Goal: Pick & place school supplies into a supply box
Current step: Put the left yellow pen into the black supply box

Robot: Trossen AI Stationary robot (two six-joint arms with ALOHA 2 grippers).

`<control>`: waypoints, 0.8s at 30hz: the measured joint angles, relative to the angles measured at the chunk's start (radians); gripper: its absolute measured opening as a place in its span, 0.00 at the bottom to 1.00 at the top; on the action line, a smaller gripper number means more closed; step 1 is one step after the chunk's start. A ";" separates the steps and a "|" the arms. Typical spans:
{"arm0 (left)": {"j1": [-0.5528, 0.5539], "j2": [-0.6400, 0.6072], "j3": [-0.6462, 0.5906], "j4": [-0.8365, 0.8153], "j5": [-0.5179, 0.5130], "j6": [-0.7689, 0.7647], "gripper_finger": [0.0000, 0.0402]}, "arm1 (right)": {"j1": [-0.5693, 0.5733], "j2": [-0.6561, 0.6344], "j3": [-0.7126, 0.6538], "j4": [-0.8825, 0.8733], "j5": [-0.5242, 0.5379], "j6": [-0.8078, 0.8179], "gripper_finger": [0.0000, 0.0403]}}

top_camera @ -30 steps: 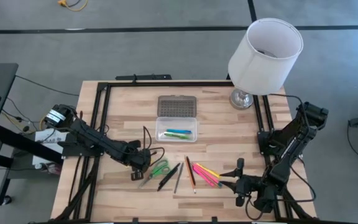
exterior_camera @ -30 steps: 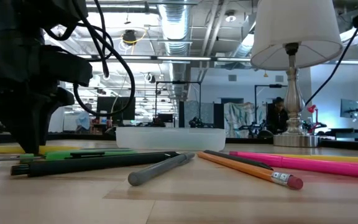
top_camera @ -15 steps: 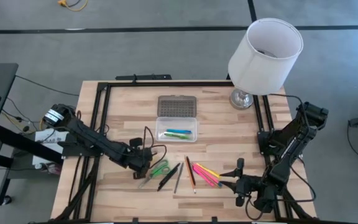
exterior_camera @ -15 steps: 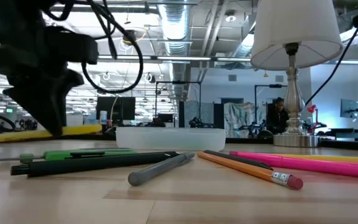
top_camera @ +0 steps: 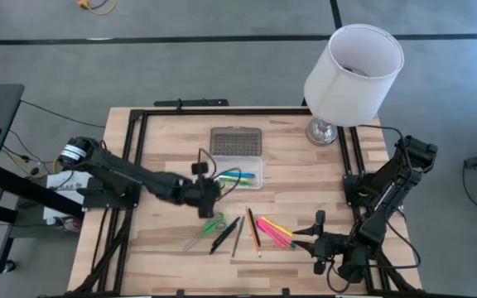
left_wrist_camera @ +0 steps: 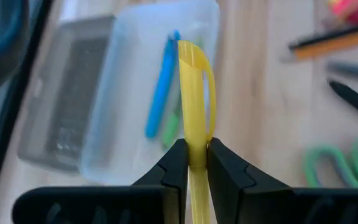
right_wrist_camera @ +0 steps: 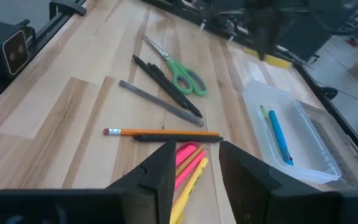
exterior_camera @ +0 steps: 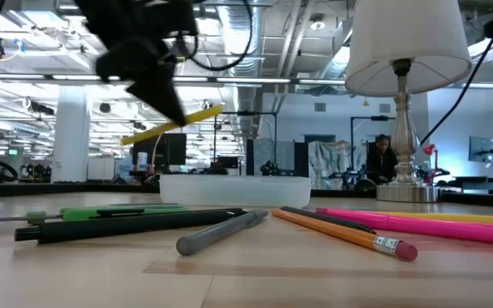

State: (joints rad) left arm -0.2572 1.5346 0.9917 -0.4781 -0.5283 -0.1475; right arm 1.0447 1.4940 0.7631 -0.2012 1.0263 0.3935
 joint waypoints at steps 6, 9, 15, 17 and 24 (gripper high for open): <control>0.151 0.025 0.007 0.242 0.096 0.204 0.08 | 0.000 0.000 0.000 0.000 0.000 0.000 0.29; 0.221 0.046 0.007 0.317 0.166 0.273 0.08 | 0.000 0.000 0.000 -0.001 0.000 0.000 0.29; 0.331 0.117 0.006 0.342 0.282 0.319 0.08 | -0.009 0.000 -0.001 -0.006 0.000 0.002 0.29; 0.346 0.132 0.006 0.333 0.306 0.319 0.09 | -0.013 0.000 -0.001 -0.006 -0.001 0.002 0.29; 0.358 0.173 0.007 0.321 0.312 0.355 0.20 | -0.030 0.000 -0.001 -0.006 -0.003 0.000 0.29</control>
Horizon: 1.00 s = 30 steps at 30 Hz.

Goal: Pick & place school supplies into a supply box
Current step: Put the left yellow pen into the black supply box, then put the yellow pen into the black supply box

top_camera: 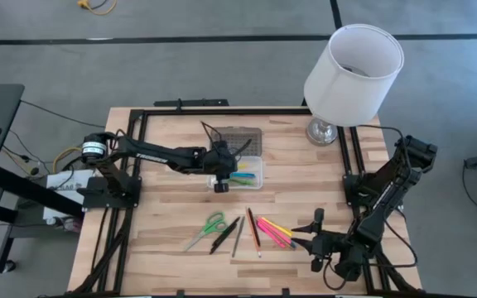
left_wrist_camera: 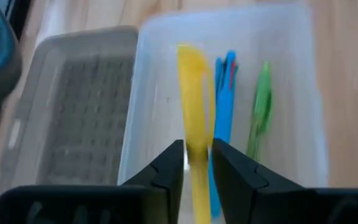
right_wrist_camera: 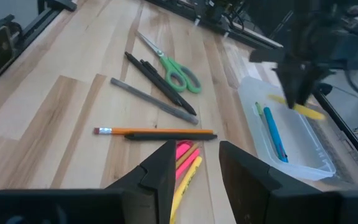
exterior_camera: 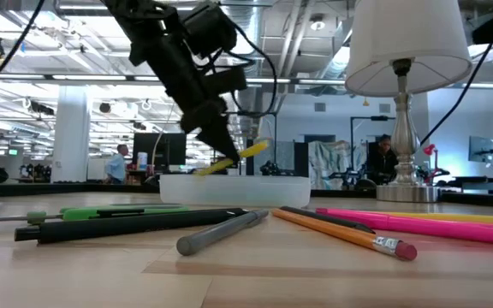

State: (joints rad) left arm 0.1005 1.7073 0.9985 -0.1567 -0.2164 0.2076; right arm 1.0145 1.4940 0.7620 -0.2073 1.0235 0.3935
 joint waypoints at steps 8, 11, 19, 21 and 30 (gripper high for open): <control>0.001 0.001 0.000 0.011 -0.031 0.022 0.39 | -0.072 0.000 0.001 0.010 -0.004 0.021 0.29; -0.012 -0.036 0.000 -0.004 -0.013 0.016 0.43 | -0.146 0.000 0.001 0.010 -0.063 0.072 0.29; -0.170 -0.199 -0.009 -0.188 -0.044 -0.078 0.42 | -0.393 0.000 0.001 0.034 -0.522 0.142 0.29; -0.232 -0.237 -0.034 -0.225 -0.085 -0.128 0.42 | -0.414 0.000 0.001 0.031 -0.555 0.159 0.29; -0.500 -0.334 -0.195 -0.236 -0.326 -0.404 0.40 | -0.406 0.000 0.002 -0.070 -0.633 0.300 0.29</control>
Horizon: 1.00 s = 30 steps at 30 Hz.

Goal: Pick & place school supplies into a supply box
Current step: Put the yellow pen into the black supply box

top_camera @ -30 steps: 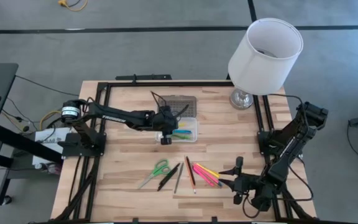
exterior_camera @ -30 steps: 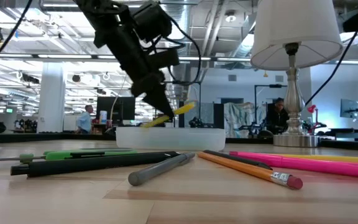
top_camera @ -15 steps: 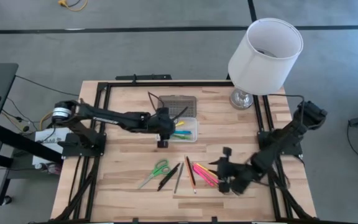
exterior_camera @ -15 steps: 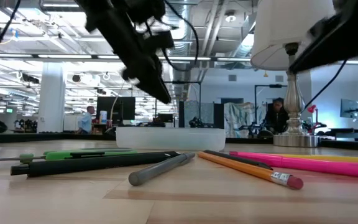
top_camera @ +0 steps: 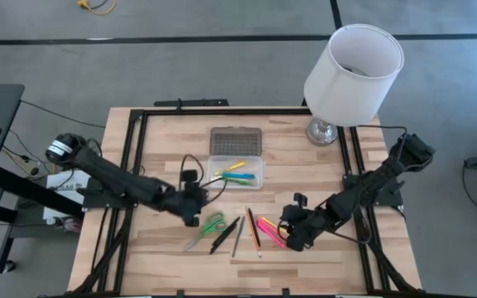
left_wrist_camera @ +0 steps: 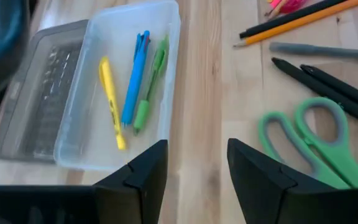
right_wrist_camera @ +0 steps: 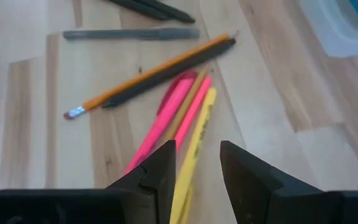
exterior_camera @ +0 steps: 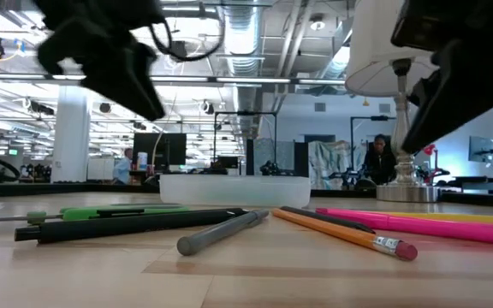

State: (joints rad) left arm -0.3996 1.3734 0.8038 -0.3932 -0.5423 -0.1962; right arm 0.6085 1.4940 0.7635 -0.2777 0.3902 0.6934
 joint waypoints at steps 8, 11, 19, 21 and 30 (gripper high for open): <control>-0.176 0.000 -0.041 0.017 -0.187 -0.164 0.40 | 0.030 0.000 0.000 0.001 0.004 0.044 0.29; -0.224 0.000 -0.041 0.021 -0.250 -0.197 0.40 | 0.030 0.055 0.002 0.035 0.001 0.051 0.29; -0.304 0.000 -0.041 0.050 -0.380 -0.225 0.40 | 0.035 0.164 0.001 0.054 -0.008 0.096 0.29; -0.309 0.000 -0.041 0.053 -0.385 -0.223 0.40 | 0.040 0.162 0.000 0.039 -0.003 0.101 0.29; -0.326 0.000 -0.041 0.049 -0.389 -0.267 0.40 | 0.037 0.182 0.000 0.029 0.000 0.104 0.29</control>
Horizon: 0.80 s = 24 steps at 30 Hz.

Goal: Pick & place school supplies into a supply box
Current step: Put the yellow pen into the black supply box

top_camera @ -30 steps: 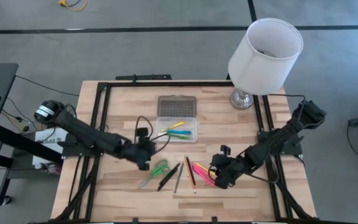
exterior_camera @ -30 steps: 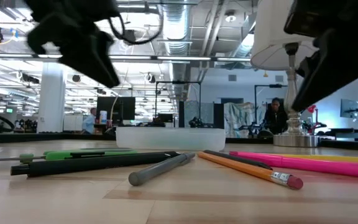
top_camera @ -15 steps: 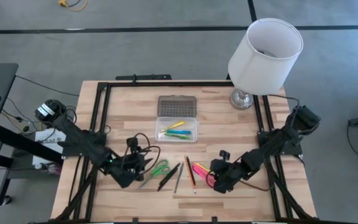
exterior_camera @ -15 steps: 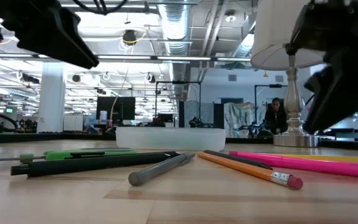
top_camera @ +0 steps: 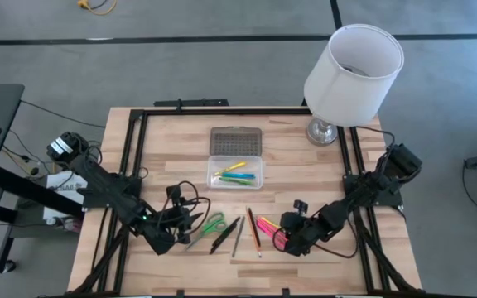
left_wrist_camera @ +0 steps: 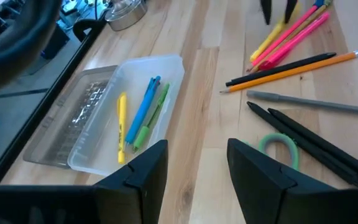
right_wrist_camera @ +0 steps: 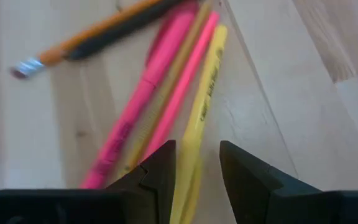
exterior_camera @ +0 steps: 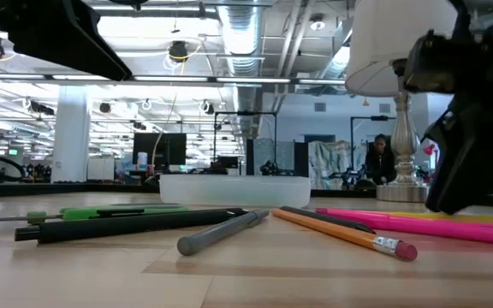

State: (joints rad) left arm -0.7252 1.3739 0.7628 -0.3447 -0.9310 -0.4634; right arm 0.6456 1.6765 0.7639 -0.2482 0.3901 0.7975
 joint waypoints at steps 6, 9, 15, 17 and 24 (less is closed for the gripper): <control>-0.017 0.000 0.000 -0.001 -0.036 -0.001 0.40 | -0.012 0.039 0.004 0.005 -0.015 0.015 0.29; -0.018 0.000 0.000 -0.002 -0.036 -0.002 0.40 | -0.020 0.039 0.004 0.001 -0.016 0.013 0.29; -0.018 0.000 0.000 -0.002 -0.037 -0.019 0.40 | -0.066 0.039 0.004 -0.004 -0.063 0.007 0.29; -0.018 0.000 0.000 -0.003 -0.037 -0.027 0.40 | -0.089 0.038 0.003 -0.009 -0.101 0.005 0.29; -0.018 0.001 0.000 -0.006 -0.038 -0.034 0.40 | -0.154 0.044 0.080 -0.134 -0.188 -0.067 0.29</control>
State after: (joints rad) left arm -0.7435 1.3746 0.7628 -0.3504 -0.9688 -0.4974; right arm 0.4917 1.7209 0.8437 -0.3824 0.2024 0.7305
